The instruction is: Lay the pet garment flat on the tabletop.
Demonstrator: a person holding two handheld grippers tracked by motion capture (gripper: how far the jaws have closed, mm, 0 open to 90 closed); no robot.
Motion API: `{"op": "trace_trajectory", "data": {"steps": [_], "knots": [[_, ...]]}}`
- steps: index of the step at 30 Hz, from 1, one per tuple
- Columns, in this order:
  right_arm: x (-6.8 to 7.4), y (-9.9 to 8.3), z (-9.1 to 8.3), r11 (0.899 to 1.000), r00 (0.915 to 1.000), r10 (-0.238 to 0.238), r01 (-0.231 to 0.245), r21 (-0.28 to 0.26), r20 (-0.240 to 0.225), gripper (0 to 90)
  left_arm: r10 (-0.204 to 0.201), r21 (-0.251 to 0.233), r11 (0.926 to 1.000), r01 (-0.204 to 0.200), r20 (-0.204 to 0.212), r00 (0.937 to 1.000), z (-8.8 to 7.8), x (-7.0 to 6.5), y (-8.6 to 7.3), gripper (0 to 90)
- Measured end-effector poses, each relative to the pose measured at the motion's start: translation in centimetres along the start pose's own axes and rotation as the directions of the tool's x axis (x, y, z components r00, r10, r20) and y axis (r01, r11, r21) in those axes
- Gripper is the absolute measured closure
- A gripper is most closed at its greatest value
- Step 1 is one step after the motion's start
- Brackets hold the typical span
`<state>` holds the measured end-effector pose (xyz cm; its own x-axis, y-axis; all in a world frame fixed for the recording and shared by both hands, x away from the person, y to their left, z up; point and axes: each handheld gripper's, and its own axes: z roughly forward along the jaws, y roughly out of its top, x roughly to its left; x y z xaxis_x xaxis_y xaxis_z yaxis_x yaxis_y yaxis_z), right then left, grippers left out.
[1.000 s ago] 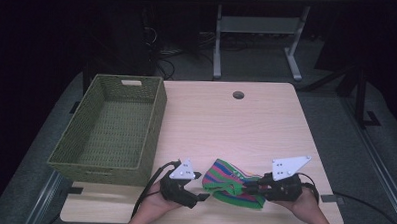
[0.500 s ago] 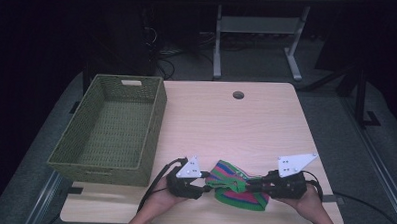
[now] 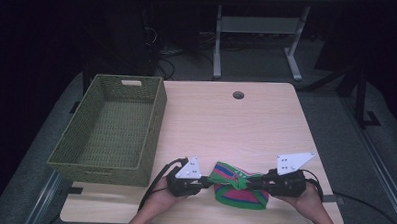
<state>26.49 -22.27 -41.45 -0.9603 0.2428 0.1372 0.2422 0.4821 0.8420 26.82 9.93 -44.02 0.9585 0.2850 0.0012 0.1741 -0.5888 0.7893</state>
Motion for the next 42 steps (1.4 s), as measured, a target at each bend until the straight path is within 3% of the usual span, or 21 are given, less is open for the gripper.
{"op": "trace_trajectory", "data": {"steps": [22, 28, 35, 42], "knots": [[0.9, 0.8, 0.1, 1.000, 0.9993, 0.002, -0.003, 0.008, 0.037, 82.4, 0.010, -0.008, 0.9999, -0.011, -0.007, 0.9999, -1.7, -0.1, 0.7, 82.4], [1.5, 2.6, 0.0, 1.000, 0.9993, -0.023, 0.023, 0.011, 0.031, 82.3, 0.023, -0.009, 0.9997, -0.023, -0.028, 0.9994, -3.2, 0.3, 1.8, 82.5], [1.3, 3.8, 0.1, 1.000, 0.9990, -0.020, 0.019, 0.017, 0.040, 82.3, 0.028, -0.003, 0.9996, -0.029, -0.042, 0.9987, -4.3, 0.9, 2.8, 82.5], [0.5, 4.8, 0.2, 0.999, 0.9988, -0.006, 0.004, 0.044, 0.050, 81.9, 0.018, 0.024, 0.9996, -0.016, -0.052, 0.9985, -4.3, 2.0, 3.5, 82.5]]}}
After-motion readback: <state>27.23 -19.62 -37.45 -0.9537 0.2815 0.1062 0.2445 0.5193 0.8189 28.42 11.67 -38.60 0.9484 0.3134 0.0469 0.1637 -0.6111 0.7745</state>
